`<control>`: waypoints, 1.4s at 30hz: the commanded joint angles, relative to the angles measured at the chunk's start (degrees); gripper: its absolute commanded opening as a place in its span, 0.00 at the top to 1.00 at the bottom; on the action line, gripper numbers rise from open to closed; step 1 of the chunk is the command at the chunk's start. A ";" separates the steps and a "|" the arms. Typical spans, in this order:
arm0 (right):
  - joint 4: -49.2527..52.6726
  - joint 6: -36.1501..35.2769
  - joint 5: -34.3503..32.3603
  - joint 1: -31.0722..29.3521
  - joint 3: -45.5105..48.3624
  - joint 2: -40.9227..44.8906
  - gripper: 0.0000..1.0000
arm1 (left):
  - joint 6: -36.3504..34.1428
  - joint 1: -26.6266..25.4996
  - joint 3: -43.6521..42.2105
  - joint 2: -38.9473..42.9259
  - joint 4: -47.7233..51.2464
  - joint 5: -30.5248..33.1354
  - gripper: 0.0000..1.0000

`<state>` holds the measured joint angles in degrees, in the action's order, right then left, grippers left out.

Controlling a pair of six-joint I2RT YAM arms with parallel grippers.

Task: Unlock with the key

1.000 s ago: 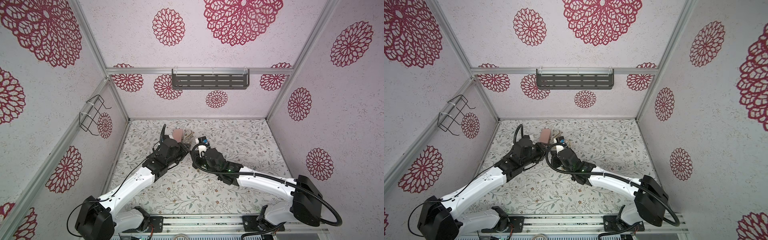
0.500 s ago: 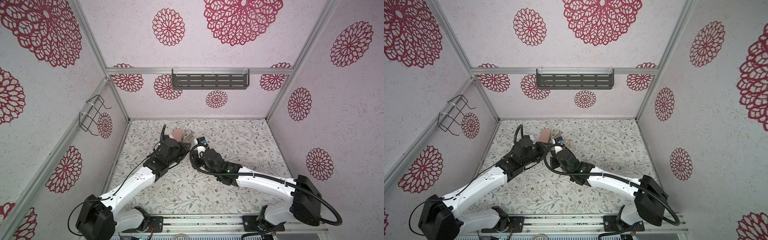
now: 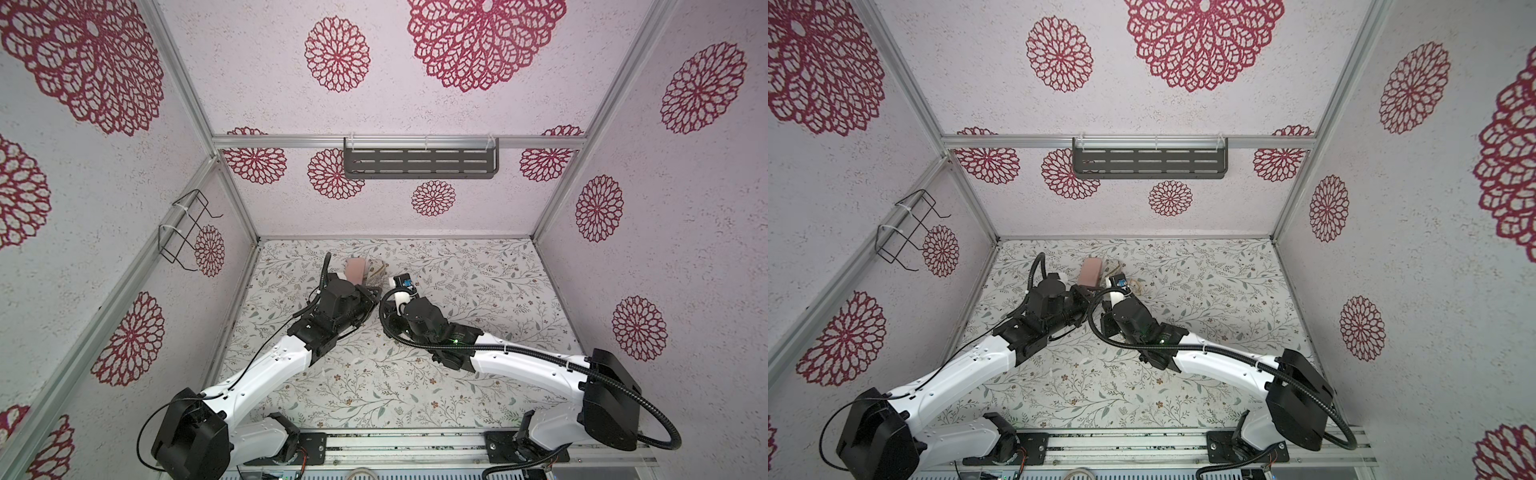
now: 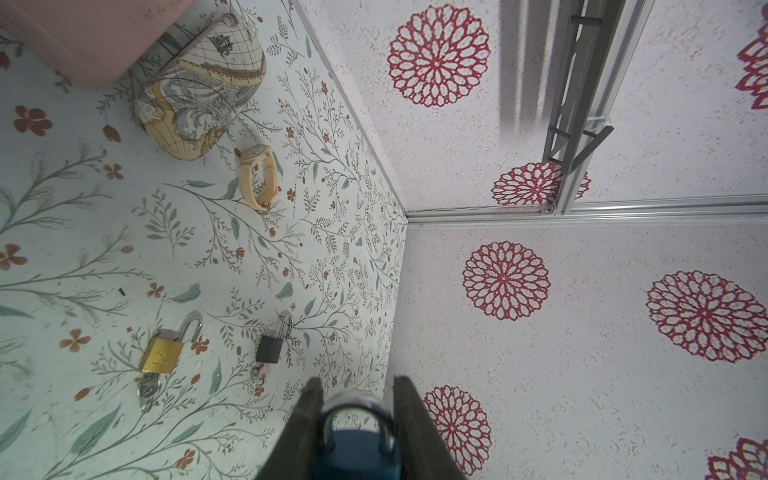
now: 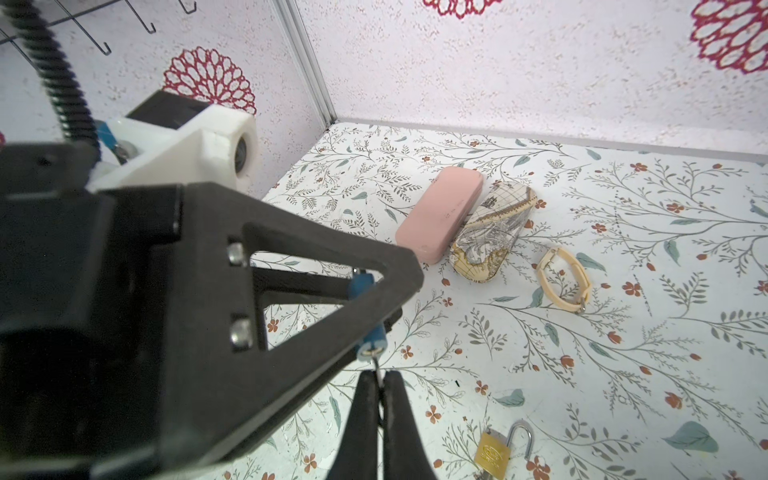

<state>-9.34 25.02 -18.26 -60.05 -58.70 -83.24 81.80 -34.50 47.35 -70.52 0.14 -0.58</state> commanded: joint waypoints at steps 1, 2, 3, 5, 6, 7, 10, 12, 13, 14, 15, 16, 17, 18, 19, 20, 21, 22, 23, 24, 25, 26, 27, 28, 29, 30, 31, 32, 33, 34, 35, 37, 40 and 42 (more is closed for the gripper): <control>-3.14 1.13 -0.13 -0.16 -1.90 0.10 1.00 | 0.60 -0.35 -0.64 0.39 -1.82 0.57 0.86; -3.37 1.22 0.14 -0.15 -1.86 0.10 1.00 | 0.27 -0.33 -0.44 0.34 -1.28 0.26 0.91; -3.81 1.26 0.62 -0.17 -1.77 0.09 1.00 | -0.04 -0.26 -0.29 0.30 -0.88 0.10 0.97; -5.23 1.60 1.18 -0.12 -1.67 0.05 1.00 | -1.15 -0.39 0.14 0.30 0.36 -0.54 1.00; -5.41 1.68 1.05 0.01 -1.76 0.02 1.00 | -1.85 -0.48 0.27 0.36 0.96 -0.91 1.00; -5.77 1.54 0.97 0.01 -1.94 -0.09 1.00 | -2.65 -0.69 0.45 0.38 1.54 -1.49 1.00; -7.81 0.84 1.14 0.01 -2.20 -0.55 1.00 | -3.40 -2.48 0.55 0.78 2.18 -2.04 1.00; -8.60 1.29 1.60 0.27 -2.60 -1.03 1.00 | -3.56 -3.74 0.71 1.04 2.46 -1.74 1.00; -9.63 2.09 2.79 0.74 -2.36 -1.13 1.00 | -3.27 -4.11 0.72 1.15 2.67 -1.78 1.00; -10.87 3.41 4.19 1.21 -2.01 -1.05 1.00 | -2.93 -4.25 0.40 1.47 2.40 -1.89 1.00; -11.88 5.02 5.70 1.67 -1.66 -0.92 1.00 | -2.43 -4.26 -0.06 1.75 1.79 -1.90 1.00; -13.03 6.95 7.43 2.09 -1.38 -0.79 1.00 | -1.98 -4.25 -0.65 2.15 0.66 -1.92 1.00; -13.65 8.66 8.45 2.21 -1.38 -0.66 1.00 | -1.57 -4.26 -1.02 2.44 -0.16 -1.79 1.00; -13.89 10.46 8.86 2.24 -1.21 -0.45 1.00 | -1.40 -4.26 -1.12 2.53 -0.57 -1.71 1.00; -15.03 12.80 9.82 2.40 -0.64 -0.22 1.00 | -1.23 -4.26 -1.12 2.65 -0.73 -1.49 1.00; -17.01 15.14 11.01 2.72 0.32 0.07 1.00 | -0.99 -4.26 -1.20 2.74 -1.13 -1.42 1.00; -18.27 17.02 11.44 2.91 1.04 0.30 1.00 | -0.75 -4.26 -1.36 2.71 -1.81 -1.23 1.00; -19.20 19.21 11.49 3.05 1.79 0.62 1.00 | -0.25 -4.20 -1.79 2.84 -2.97 -1.01 1.00; -20.12 21.22 11.42 3.09 2.45 0.92 1.00 | 0.37 -4.17 -2.22 2.87 -4.02 -0.72 1.00; -20.79 22.73 11.12 3.11 2.97 1.20 1.00 | 1.01 -4.10 -2.71 2.95 -5.07 -0.59 1.00; -21.51 24.28 10.61 3.17 3.62 1.46 1.00 | 1.78 -4.01 -3.30 3.07 -6.55 -0.45 1.00; -22.39 25.28 10.26 3.08 4.24 1.63 1.00 | 2.41 -4.04 -3.85 3.15 -7.97 -0.31 1.00; -23.58 26.51 9.97 3.17 4.97 1.69 1.00 | 2.98 -3.98 -4.54 3.23 -9.71 -0.23 1.00; -24.76 27.49 9.83 3.18 5.61 1.75 1.00 | 3.27 -4.00 -5.02 3.33 -11.26 -0.15 1.00; -25.86 28.37 10.03 3.27 6.01 1.75 1.00 | 3.43 -3.99 -5.28 3.45 -12.00 -0.04 1.00; -27.19 29.37 10.38 3.34 6.54 1.70 1.00 | 3.45 -3.99 -5.49 3.60 -12.50 0.19 1.00; -28.38 30.51 10.78 3.40 6.98 1.56 1.00 | 3.45 -3.86 -5.68 3.87 -12.77 0.56 1.00; -29.19 31.55 10.96 3.45 7.32 1.51 1.00 | 3.45 -3.91 -5.92 4.19 -12.83 0.95 1.00; -30.12 32.54 11.05 3.39 7.70 1.48 1.00 | 3.41 -4.00 -6.32 4.68 -12.99 1.54 1.00; -30.83 33.51 10.81 3.41 8.18 1.50 1.00 | 3.28 -3.91 -6.69 5.14 -13.38 2.19 1.00; -31.78 34.18 10.54 3.37 8.68 1.50 1.00 | 3.19 -3.91 -7.05 5.52 -13.72 2.72 1.00; -33.94 35.49 10.23 3.38 9.67 1.26 1.00 | 3.20 -3.91 -7.86 6.22 -15.56 3.29 1.00; -38.34 37.78 10.41 3.44 10.99 0.61 1.00 | 2.82 -3.95 -8.02 6.53 -16.76 3.63 1.00; -38.56 38.14 10.87 3.40 10.60 0.13 1.00 | 2.53 -3.92 -7.98 6.49 -16.76 3.70 1.00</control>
<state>-39.09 58.30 -7.70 -57.17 -46.89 -83.77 83.64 -36.51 39.55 -65.14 -12.36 5.63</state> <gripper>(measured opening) 0.044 0.280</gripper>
